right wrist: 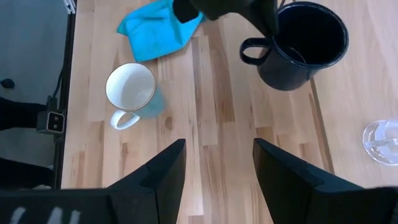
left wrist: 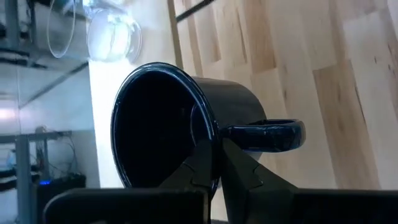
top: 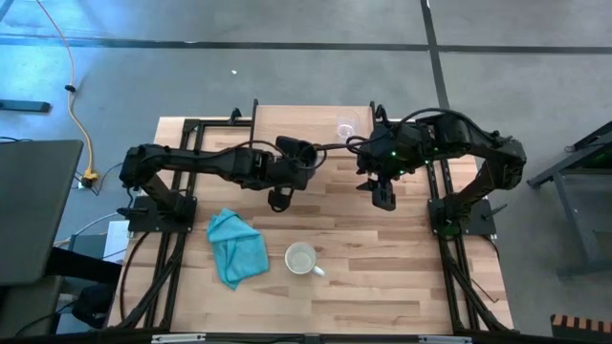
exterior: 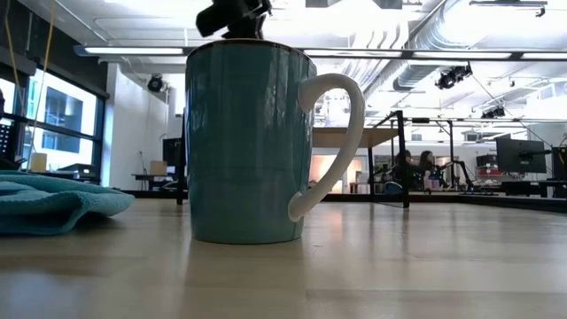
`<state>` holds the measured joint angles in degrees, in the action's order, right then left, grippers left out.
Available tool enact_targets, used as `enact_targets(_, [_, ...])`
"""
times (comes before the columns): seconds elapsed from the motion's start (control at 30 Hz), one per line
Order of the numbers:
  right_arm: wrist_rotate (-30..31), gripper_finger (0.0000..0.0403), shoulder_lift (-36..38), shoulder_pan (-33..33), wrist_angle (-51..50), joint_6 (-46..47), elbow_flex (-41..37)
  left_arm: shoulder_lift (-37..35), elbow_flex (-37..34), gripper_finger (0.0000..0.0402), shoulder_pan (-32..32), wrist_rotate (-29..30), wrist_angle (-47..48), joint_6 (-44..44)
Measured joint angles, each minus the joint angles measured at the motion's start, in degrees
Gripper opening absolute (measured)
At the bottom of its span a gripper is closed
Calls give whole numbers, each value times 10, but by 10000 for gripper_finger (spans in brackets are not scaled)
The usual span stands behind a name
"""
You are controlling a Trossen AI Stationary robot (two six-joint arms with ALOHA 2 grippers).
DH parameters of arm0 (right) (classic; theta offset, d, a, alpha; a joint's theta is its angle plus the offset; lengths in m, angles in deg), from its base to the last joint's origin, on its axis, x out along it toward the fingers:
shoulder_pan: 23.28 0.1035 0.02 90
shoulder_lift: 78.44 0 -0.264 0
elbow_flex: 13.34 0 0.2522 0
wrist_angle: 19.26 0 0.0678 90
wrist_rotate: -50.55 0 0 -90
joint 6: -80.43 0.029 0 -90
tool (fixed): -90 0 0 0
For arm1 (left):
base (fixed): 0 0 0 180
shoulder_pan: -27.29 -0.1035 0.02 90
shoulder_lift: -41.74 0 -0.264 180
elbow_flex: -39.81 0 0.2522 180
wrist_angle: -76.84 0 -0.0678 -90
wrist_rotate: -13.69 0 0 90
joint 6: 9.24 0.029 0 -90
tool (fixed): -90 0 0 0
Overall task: Stack small to large cups/mugs on shelf
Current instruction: Put the dark blue mug on the shelf
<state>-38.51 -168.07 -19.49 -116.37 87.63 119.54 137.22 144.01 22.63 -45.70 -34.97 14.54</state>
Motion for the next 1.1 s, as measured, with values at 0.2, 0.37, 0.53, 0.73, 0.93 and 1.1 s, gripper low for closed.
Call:
enact_targets(0.2, [21,179,1,18,21,-32,0,0,9,0,-12,-1,13,-2])
enact_targets(0.37, [25,179,11,37,63,-62,0,0,9,0,-22,-4,14,-1])
enact_targets(0.53, [30,179,31,51,103,-72,0,-1,9,0,-34,-5,8,1])
enact_targets(0.73, [57,179,52,69,108,-70,0,-1,9,0,-39,3,5,14])
enact_targets(0.93, [84,179,66,86,103,-50,0,-1,9,0,-39,12,-15,28])
enact_targets(1.1, [103,179,67,98,88,-38,0,-1,9,0,-39,21,-21,30])
